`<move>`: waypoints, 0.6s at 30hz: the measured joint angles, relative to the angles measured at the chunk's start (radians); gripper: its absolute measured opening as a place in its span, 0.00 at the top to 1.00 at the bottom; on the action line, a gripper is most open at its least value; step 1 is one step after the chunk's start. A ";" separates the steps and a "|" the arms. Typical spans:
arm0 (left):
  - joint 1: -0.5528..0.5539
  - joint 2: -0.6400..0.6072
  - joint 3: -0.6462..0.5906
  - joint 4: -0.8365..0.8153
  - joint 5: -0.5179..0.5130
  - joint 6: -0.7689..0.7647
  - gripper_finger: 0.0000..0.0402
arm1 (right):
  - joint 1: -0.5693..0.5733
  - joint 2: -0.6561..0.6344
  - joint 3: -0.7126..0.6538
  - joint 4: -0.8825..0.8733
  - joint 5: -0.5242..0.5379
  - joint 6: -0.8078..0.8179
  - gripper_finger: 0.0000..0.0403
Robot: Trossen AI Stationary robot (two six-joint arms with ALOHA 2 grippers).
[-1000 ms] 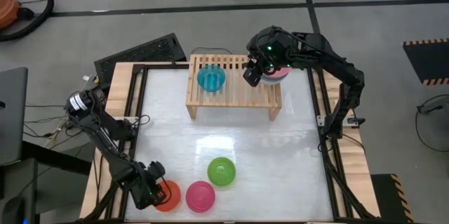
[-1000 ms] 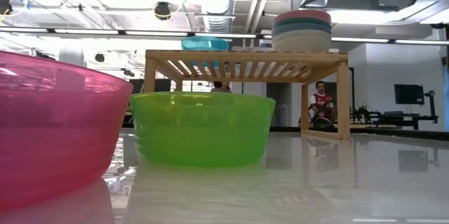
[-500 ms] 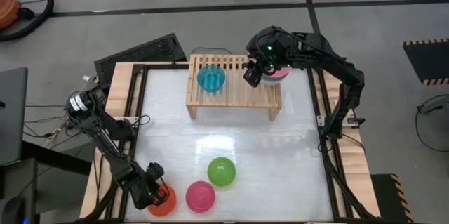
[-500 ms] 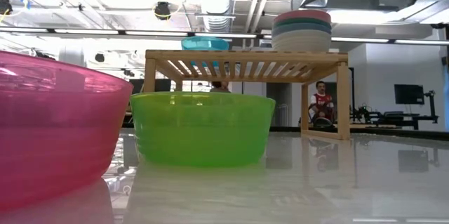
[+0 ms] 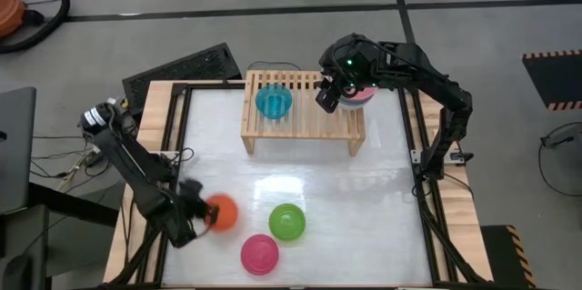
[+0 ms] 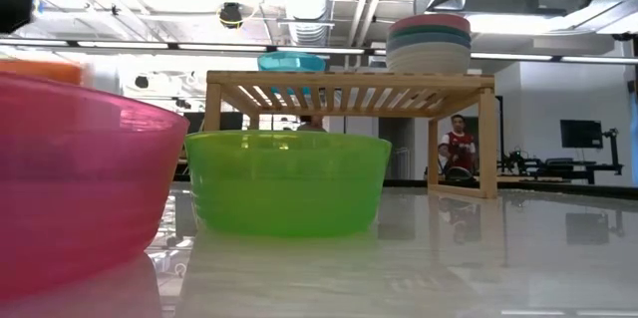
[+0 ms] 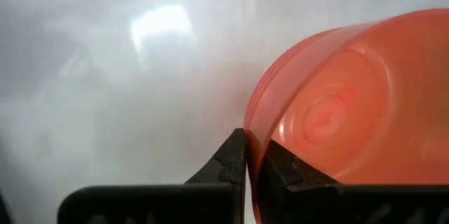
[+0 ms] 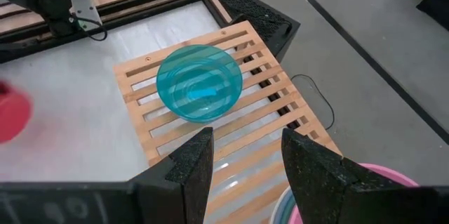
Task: Place and stack bowls onto a shelf
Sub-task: Stack the orange bowl on top of the light blue bowl on the shelf
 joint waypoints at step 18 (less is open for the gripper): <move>0.563 -0.161 0.151 -0.060 -1.049 0.503 1.00 | 0.107 0.004 0.000 0.186 0.022 -0.067 0.52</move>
